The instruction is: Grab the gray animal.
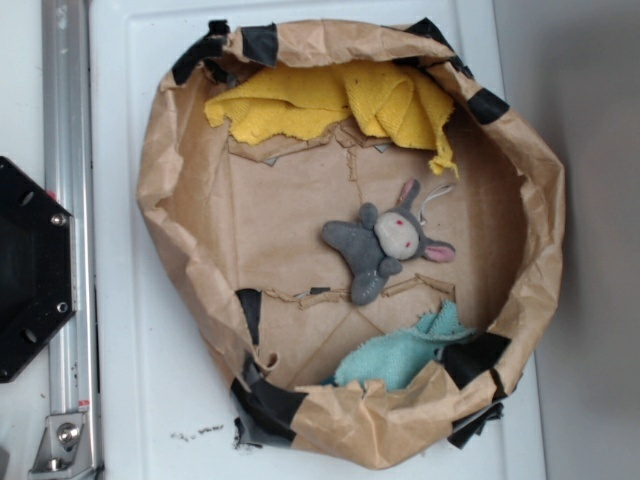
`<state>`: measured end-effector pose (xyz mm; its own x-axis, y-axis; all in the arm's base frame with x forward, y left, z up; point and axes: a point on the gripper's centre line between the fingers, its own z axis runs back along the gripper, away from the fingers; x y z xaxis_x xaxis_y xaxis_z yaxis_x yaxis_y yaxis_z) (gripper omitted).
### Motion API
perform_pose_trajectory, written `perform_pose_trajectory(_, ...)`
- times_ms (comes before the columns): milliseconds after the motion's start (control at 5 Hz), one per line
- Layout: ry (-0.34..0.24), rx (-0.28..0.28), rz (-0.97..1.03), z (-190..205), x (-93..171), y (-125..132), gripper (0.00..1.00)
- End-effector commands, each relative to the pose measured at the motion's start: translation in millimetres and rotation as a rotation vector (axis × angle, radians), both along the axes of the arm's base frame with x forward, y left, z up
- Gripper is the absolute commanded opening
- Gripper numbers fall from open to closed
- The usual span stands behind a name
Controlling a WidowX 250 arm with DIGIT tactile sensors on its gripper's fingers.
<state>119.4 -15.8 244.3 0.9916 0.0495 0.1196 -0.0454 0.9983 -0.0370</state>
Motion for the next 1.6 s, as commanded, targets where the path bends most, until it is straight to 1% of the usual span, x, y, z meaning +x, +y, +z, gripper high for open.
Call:
perform_pose_trajectory(0, 0.000, 0.000, 0.000, 0, 0, 0, 1.00)
perform_pose_trajectory(200, 0.146, 0.156, -0.063, -39, 27, 3, 1.00)
perform_pose_trajectory(400, 0.028, 0.069, -0.040, -66, 68, -1, 1.00)
perform_pose_trajectory(600, -0.022, 0.057, -0.040, -93, 104, 3, 1.00)
perform_pose_trajectory(800, -0.064, -0.014, -0.021, -123, 126, 16, 1.00)
perform_pose_trajectory(1000, -0.067, -0.048, -0.004, -132, 138, 33, 1.00)
perform_pose_trajectory(1200, -0.083, -0.100, 0.018, -141, 179, 33, 1.00)
perform_pose_trajectory(1400, -0.115, -0.160, 0.048, -138, 200, 31, 1.00)
